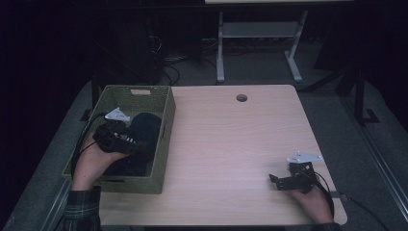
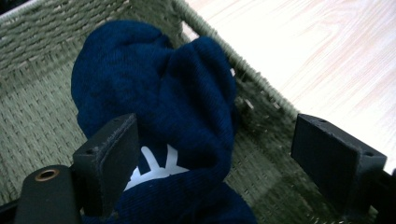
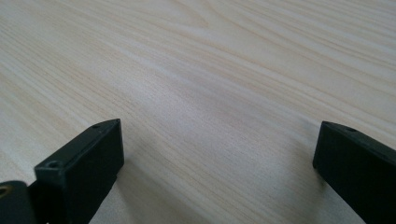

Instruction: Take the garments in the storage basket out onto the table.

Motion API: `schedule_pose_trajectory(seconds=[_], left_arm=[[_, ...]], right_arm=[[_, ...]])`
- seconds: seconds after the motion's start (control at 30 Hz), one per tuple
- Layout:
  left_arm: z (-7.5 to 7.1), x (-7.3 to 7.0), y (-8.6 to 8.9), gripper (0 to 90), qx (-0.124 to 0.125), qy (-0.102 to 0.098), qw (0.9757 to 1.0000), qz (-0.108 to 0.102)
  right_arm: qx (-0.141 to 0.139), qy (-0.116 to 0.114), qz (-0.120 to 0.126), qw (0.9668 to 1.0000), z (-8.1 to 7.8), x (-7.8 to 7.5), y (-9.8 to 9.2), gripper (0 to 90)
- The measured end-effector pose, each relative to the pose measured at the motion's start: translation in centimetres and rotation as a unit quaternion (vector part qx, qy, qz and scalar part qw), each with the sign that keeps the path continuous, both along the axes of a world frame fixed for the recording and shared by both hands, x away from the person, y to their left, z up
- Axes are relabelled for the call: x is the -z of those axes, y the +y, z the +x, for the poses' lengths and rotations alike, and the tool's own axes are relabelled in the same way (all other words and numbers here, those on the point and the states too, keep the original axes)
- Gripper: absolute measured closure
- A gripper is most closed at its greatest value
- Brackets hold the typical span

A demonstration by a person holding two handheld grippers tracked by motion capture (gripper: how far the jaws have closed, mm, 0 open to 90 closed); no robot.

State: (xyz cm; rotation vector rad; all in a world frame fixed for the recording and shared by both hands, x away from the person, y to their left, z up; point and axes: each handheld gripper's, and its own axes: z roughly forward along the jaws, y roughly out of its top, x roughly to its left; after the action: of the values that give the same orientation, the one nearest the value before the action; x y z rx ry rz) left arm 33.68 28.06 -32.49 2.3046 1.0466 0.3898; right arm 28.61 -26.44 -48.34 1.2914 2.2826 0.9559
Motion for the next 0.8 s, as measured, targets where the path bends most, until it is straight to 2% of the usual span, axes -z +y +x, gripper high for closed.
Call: schedule_pose_trajectory(seconds=[0.3, 0.43, 0.67, 0.8], left_arm=[[1.0, 1.6, -0.3, 14.7, -0.004, 0.022, 0.9996, 0.019], [1.6, 2.6, -0.6, 14.7, -0.012, 0.033, 0.9985, 0.042], [2.3, 3.5, -1.2, 14.3, -0.011, 0.045, 0.9976, 0.05], [3.1, 4.1, -1.6, 14.2, -0.014, 0.055, 0.9964, 0.062]], right_arm=[[0.0, 0.0, 0.0, 1.0, 0.0, 0.0, 0.0, 1.5], [0.0, 0.0, 0.0, 1.0, 0.0, 0.0, 0.0, 1.5], [0.0, 0.0, 0.0, 1.0, 0.0, 0.0, 0.0, 1.5], [0.0, 0.0, 0.0, 1.0, 0.0, 0.0, 0.0, 1.5]])
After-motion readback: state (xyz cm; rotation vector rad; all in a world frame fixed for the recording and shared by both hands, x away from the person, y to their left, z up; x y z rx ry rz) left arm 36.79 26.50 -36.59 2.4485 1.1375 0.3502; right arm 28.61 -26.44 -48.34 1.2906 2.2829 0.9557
